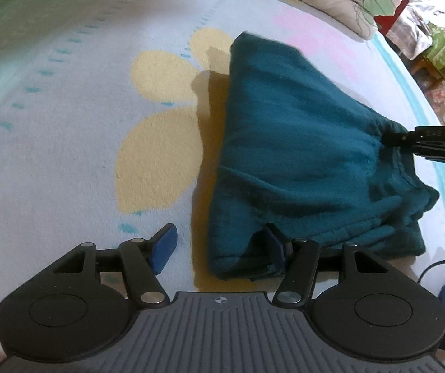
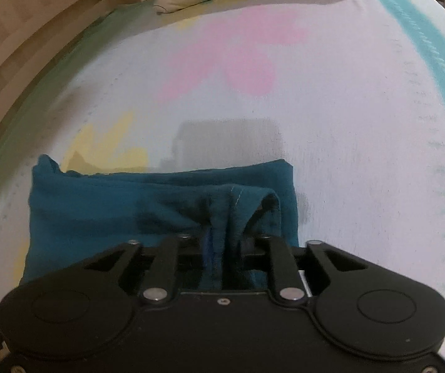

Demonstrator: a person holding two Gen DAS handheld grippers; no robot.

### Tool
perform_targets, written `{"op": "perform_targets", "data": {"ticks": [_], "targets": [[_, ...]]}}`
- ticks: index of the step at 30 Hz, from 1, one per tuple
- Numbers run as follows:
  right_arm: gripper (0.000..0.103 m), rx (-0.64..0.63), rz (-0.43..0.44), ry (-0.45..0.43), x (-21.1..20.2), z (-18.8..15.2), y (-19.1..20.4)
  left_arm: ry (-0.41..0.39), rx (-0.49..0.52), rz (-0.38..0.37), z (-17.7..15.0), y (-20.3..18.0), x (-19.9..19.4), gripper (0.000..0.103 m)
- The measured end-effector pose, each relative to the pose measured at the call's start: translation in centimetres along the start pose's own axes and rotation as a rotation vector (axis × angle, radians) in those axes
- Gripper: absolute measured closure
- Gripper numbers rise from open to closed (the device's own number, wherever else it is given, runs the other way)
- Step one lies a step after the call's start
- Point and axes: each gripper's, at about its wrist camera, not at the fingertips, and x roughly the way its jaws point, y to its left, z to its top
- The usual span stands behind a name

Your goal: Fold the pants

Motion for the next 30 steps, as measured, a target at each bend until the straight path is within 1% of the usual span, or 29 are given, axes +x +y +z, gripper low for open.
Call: {"op": "perform_targets", "data": {"ticks": [2,5,8,10,11,12,13,14,16,17,19,20,21,23,25,26,27,28,30], "targets": [[0.057,-0.016,-0.017,-0.045,-1.6,0.4,0.5,-0.006,0.002,-0.008,0.0,0.2,-0.2,0.044],[0.056,-0.064,-0.005,-0.120,-3.9,1.3,2.3,-0.024,0.032,-0.025,-0.1,-0.1,-0.1,0.045],[0.056,-0.142,0.061,-0.122,-4.2,2.4,5.3,-0.008,0.034,-0.069,-0.3,-0.5,0.4,0.045],[0.056,-0.203,0.094,-0.116,-3.6,2.8,7.7,-0.014,0.014,-0.090,-0.5,-0.4,0.4,0.050],[0.056,-0.239,0.098,-0.118,-3.2,3.0,9.0,-0.017,0.002,-0.093,-0.7,-0.4,0.3,0.051],[0.056,-0.265,0.095,-0.123,-2.9,3.0,9.7,-0.021,-0.008,-0.094,-0.7,-0.2,0.3,0.055],[0.056,-0.290,0.084,-0.133,-2.7,3.1,10.5,-0.025,-0.018,-0.096,-0.8,0.0,0.2,0.056],[0.056,-0.308,0.048,-0.149,-2.5,3.3,11.3,-0.028,-0.024,-0.098,-0.8,0.0,0.2,0.058],[0.056,-0.291,-0.079,-0.168,-1.7,3.7,12.3,-0.033,-0.025,-0.105,-1.0,0.3,0.1,0.061],[0.056,-0.264,-0.117,-0.162,-1.4,4.0,12.1,-0.036,-0.027,-0.109,-1.0,0.4,0.2,0.061],[0.056,-0.200,-0.140,-0.134,-1.2,4.3,10.3,-0.039,-0.039,-0.123,-1.1,0.8,0.1,0.061],[0.058,-0.170,-0.156,-0.127,-1.3,4.2,9.0,-0.040,-0.046,-0.128,-1.2,0.9,0.1,0.061],[0.060,-0.140,-0.191,-0.116,-1.4,3.9,7.4,-0.042,-0.050,-0.132,-1.2,1.0,0.1,0.061],[0.059,-0.077,-0.269,-0.070,-1.7,3.4,4.1,-0.045,-0.048,-0.135,-1.2,1.2,0.2,0.061],[0.059,0.038,-0.308,-0.039,-2.6,2.6,0.1,-0.048,-0.045,-0.131,-1.3,1.1,0.3,0.061],[0.058,0.097,-0.303,-0.035,-3.3,2.1,-1.7,-0.050,-0.041,-0.127,-1.3,1.1,0.3,0.061],[0.056,0.137,-0.278,-0.039,-3.9,1.7,-2.9,-0.050,-0.039,-0.124,-1.2,1.0,0.3,0.061],[0.056,0.162,-0.228,-0.048,-4.6,1.2,-3.8,-0.050,-0.038,-0.121,-1.3,1.0,0.2,0.061],[0.055,0.180,-0.069,-0.025,-5.2,-0.1,-5.0,-0.047,-0.042,-0.116,-1.2,0.9,0.3,0.061]]}}
